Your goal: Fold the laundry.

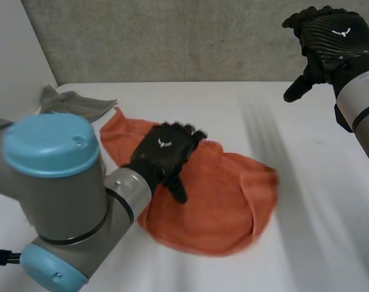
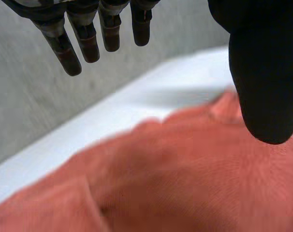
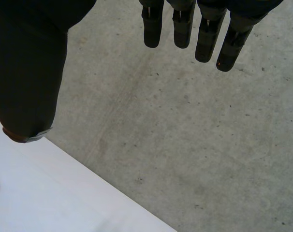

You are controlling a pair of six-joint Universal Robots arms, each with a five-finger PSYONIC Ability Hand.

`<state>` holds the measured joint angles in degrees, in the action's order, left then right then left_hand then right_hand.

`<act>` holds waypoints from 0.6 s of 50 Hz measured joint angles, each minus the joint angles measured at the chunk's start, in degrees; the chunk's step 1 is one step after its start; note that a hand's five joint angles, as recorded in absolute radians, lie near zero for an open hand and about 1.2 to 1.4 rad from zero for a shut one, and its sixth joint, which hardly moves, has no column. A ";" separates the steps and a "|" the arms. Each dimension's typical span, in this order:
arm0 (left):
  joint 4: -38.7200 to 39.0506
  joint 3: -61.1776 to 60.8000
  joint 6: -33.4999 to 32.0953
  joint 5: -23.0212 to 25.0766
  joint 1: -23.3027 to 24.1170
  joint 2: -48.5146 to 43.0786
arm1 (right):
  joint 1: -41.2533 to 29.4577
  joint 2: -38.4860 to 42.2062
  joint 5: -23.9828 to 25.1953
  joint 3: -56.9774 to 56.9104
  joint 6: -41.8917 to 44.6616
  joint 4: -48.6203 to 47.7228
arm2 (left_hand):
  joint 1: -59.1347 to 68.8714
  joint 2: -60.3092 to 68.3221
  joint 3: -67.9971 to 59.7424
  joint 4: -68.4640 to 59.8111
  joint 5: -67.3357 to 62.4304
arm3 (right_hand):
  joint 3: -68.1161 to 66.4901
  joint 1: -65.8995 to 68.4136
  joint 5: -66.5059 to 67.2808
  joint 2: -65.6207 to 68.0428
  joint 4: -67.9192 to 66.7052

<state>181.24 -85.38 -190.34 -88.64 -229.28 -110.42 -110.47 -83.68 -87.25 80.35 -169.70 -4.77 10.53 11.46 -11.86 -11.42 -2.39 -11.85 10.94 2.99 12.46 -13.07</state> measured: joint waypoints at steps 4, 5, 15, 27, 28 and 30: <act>-1.55 0.37 -3.63 -1.36 -2.15 -1.37 | 0.11 0.13 0.24 -0.46 0.62 0.32 | 0.00 -0.01 0.00 0.00 0.00 | 0.00 0.00 0.00 0.00 0.00; -1.72 0.49 -4.57 -1.88 -3.25 -1.40 | 0.07 0.21 0.36 -0.74 1.27 0.65 | 0.00 -0.01 0.00 0.00 0.00 | 0.00 -0.01 0.00 0.00 0.00; -0.28 -0.23 -5.89 -2.81 -7.60 1.59 | -0.69 4.03 4.06 -3.78 16.89 15.40 | 0.00 -0.01 0.00 0.00 0.00 | 0.00 0.00 0.00 0.00 0.00; 0.62 -1.49 -18.18 4.43 -13.45 0.24 | -0.18 10.29 10.88 4.37 38.87 18.59 | 2.47 1.61 -1.20 -1.54 -0.25 | 0.00 0.00 0.00 0.00 0.00; 0.65 -1.32 -21.09 6.86 -14.41 -0.72 | -0.10 11.13 12.16 5.69 41.41 17.03 | 2.55 1.67 -1.23 -1.69 -0.25 | 0.00 0.00 0.00 0.00 0.00; 0.67 -1.20 -22.50 8.08 -14.87 -1.22 | -0.07 11.52 12.82 6.23 42.61 16.28 | 2.55 1.67 -1.23 -1.69 -0.25 | 0.00 0.00 0.00 0.00 0.00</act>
<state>181.91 -86.58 -212.84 -80.55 -244.15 -111.64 -110.54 -72.16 -74.43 86.59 -127.09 11.51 13.09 13.12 -13.09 -13.11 -2.65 -11.85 10.94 2.99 12.46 -13.07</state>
